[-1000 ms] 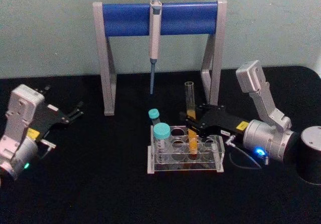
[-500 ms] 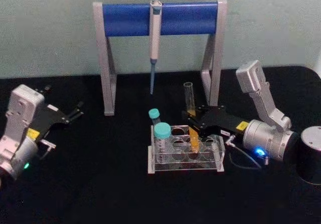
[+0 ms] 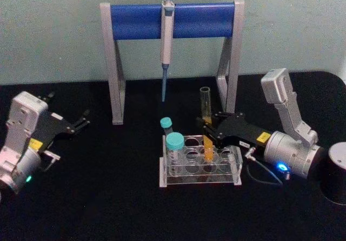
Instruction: Pick up the test tube from the test tube rack, shake it, then place it back into the test tube rack.
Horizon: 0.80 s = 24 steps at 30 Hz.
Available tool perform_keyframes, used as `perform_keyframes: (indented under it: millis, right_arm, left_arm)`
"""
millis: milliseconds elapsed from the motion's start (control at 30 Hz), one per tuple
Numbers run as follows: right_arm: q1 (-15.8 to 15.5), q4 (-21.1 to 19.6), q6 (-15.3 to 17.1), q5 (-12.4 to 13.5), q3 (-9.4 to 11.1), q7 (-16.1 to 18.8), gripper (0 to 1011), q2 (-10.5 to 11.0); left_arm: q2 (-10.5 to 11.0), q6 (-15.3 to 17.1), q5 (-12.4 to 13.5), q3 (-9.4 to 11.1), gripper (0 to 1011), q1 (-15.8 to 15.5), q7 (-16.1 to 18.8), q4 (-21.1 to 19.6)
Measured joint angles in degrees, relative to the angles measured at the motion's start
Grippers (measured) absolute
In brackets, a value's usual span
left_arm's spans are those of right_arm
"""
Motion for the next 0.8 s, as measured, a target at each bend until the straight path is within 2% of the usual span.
perform_keyframes:
  millis: [467, 800]
  right_arm:
    - [-3.6, -1.0, -8.0, -0.9, 1.9, 0.3, 229, 0.2]
    - [-5.1, -3.1, -9.9, 0.5, 4.2, 0.6, 229, 0.0]
  left_arm:
    - [0.0, 0.0, 0.0, 0.0, 1001, 0.0, 0.0, 0.0]
    - [0.0, 0.0, 0.0, 0.0, 1001, 0.0, 0.0, 0.0]
